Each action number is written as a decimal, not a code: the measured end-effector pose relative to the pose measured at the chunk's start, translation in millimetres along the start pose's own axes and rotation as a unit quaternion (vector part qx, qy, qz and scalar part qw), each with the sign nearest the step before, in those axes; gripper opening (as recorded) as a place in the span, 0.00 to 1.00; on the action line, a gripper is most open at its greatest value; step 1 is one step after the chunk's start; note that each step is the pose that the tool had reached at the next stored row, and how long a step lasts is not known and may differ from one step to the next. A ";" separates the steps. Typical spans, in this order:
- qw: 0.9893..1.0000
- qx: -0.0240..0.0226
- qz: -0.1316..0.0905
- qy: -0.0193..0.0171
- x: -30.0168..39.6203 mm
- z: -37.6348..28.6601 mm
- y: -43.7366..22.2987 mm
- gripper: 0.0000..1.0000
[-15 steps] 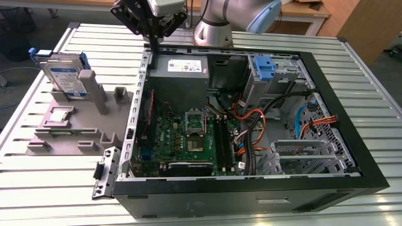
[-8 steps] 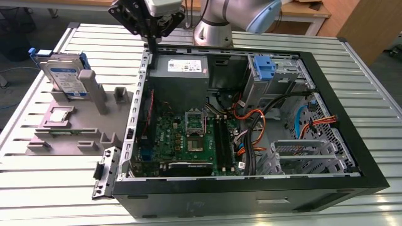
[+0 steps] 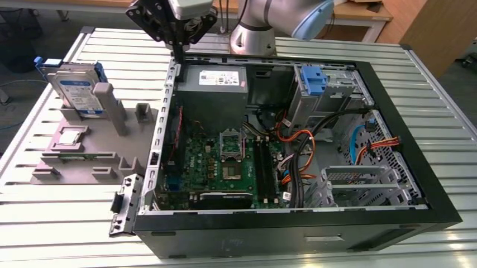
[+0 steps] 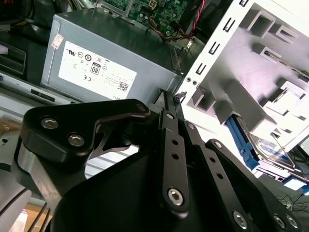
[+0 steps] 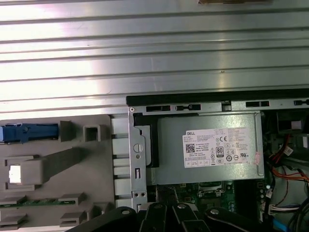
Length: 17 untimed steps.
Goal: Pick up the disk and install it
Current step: 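Reach for the disk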
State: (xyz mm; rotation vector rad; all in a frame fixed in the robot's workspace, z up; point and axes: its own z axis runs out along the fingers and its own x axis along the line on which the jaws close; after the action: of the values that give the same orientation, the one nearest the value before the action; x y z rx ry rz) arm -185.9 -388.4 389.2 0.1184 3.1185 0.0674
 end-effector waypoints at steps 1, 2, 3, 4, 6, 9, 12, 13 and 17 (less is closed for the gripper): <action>1.000 0.000 0.000 0.000 0.4 0.0 0.0 0.10; 1.000 0.000 0.000 0.000 0.8 0.0 0.0 0.10; 1.000 0.000 0.000 0.000 1.3 0.1 -0.1 0.10; 1.000 0.000 0.000 0.000 1.7 0.1 -0.1 0.10; 1.000 0.000 0.000 0.000 2.3 0.2 -0.1 0.10; 1.000 0.000 0.000 0.000 3.3 0.2 -0.2 0.10; 1.000 0.000 0.000 0.000 4.5 0.3 -0.3 0.10; 1.000 0.000 0.000 0.000 5.0 0.3 -0.3 0.10; 1.000 0.000 0.000 0.000 6.7 0.4 -0.4 0.10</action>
State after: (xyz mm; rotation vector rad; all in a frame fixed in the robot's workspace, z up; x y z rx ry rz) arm -192.6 -388.3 388.6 0.1184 3.1185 0.0675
